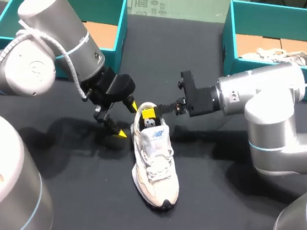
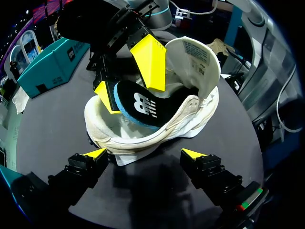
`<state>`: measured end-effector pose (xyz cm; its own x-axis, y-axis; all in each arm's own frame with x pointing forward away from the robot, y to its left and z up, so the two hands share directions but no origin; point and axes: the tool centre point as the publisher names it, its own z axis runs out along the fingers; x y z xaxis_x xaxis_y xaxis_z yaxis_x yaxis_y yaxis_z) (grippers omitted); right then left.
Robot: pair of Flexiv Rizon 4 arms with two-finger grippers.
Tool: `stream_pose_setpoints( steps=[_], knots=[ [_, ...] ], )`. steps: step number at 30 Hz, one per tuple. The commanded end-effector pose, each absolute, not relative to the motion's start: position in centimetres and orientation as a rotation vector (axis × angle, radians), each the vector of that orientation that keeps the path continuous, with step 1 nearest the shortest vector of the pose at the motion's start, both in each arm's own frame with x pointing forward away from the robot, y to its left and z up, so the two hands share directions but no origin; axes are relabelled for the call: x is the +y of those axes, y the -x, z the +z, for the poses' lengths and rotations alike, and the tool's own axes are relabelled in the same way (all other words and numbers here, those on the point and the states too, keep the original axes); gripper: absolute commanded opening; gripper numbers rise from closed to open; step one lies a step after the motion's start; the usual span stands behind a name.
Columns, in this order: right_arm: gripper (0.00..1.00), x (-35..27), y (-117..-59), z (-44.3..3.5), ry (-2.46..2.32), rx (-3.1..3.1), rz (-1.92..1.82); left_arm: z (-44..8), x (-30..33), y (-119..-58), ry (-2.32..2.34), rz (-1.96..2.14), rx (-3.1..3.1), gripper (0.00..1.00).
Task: Take the shoe out of the shoebox, open the shoe tongue, remove and reinsert the insole, then place the shoe into the shoebox
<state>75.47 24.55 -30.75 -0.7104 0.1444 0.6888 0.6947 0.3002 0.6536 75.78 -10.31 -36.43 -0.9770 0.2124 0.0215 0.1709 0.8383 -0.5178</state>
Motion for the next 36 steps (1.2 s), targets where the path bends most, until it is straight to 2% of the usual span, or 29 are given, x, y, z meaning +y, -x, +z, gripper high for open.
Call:
stream_pose_setpoints(
  steps=[1, 22, 36],
  knots=[
    [0.47, 23.8, -75.2, -29.7, 0.764, -2.087, -1.393, -36.2, -9.9, -75.6, 0.311, 0.815, -2.941, 1.0],
    [0.48, 20.3, -76.7, -27.5, 0.861, -2.171, -1.332, -34.2, -7.5, -75.5, 0.433, 0.746, -2.941, 1.0],
    [0.47, 19.0, -76.9, -25.9, 1.019, -2.268, -1.199, -31.1, -1.0, -76.7, 0.565, 0.677, -2.915, 1.0]
  ],
)
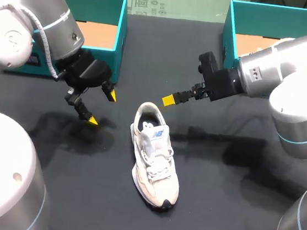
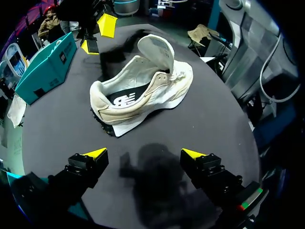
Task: Take the shoe out of the shoebox, open the shoe tongue, remove and reinsert the insole, then place the shoe into the shoebox
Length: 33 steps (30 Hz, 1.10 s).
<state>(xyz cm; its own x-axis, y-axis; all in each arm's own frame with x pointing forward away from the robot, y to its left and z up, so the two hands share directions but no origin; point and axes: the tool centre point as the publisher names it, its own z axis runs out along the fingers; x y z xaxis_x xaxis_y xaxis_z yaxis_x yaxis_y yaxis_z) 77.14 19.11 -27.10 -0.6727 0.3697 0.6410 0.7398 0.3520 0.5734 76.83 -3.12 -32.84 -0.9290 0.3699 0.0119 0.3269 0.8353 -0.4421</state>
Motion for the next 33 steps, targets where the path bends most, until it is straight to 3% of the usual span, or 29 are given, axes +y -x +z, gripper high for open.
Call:
stream_pose_setpoints(
  steps=[1, 33],
  knots=[
    [0.47, 19.0, -76.8, -25.7, 1.034, -2.277, -1.187, -30.9, -0.6, -76.8, 0.571, 0.673, -2.915, 1.0],
    [0.43, 22.9, -75.5, -22.2, 1.594, -2.474, -0.764, -25.7, 11.1, -80.1, 0.743, 0.552, -2.865, 1.0]
  ],
)
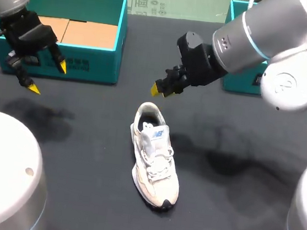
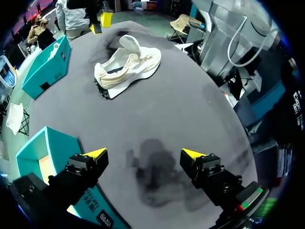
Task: Take the shoe out of the shoebox, open the shoe tongue, remove and reinsert the insole, then place the shoe into the shoebox
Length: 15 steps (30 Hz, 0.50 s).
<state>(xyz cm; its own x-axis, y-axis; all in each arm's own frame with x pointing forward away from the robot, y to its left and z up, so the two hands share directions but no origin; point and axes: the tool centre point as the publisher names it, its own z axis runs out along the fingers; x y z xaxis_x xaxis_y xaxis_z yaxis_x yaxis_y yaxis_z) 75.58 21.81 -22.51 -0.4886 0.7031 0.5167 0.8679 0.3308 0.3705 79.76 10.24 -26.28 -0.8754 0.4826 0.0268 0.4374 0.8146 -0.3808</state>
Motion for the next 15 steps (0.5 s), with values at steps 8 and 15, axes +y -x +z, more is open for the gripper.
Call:
stream_pose_setpoints(
  steps=[8, 15],
  knots=[
    [0.42, 23.1, -75.4, -22.2, 1.728, -2.481, -0.625, -25.5, 12.3, -81.1, 0.765, 0.545, -2.852, 1.0],
    [0.4, 23.6, -74.9, -22.4, 1.837, -2.497, -0.53, -25.4, 13.0, -81.5, 0.785, 0.532, -2.84, 1.0]
  ],
)
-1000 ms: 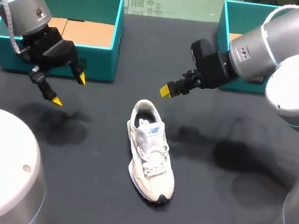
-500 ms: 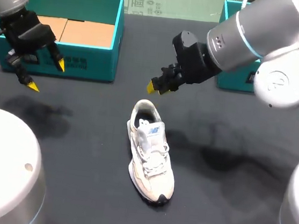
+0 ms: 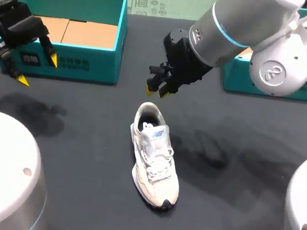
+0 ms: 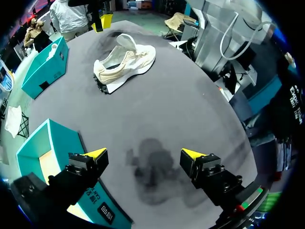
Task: Take the shoe out of the shoebox, open the shoe tongue, remove and reinsert the insole, then place the shoe into the shoebox
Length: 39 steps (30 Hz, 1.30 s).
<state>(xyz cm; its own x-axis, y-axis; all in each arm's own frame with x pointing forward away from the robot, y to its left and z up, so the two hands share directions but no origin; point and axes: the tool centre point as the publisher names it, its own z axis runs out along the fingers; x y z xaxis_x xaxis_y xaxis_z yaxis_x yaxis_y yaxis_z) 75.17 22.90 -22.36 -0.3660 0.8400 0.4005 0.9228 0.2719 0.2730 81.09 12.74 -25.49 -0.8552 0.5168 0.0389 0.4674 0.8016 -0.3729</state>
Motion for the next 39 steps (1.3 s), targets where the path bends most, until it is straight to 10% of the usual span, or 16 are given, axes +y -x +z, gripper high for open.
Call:
stream_pose_setpoints(
  steps=[1, 19, 24, 39],
  knots=[
    [0.4, 23.7, -74.7, -22.5, 1.849, -2.495, -0.518, -25.4, 13.2, -81.6, 0.788, 0.531, -2.838, 1.0],
    [0.33, 26.8, -71.4, -24.5, 2.113, -2.461, -0.348, -25.2, 15.0, -82.5, 0.86, 0.501, -2.803, 1.0],
    [0.0, 27.5, -71.0, -24.9, 2.209, -2.463, -0.292, -25.2, 15.0, -82.5, 0.86, 0.501, -2.803, 1.0],
    [0.0, 26.9, -71.2, -24.2, 2.366, -2.423, -0.63, -25.2, 15.0, -82.5, 0.86, 0.501, -2.803, 1.0]
  ],
)
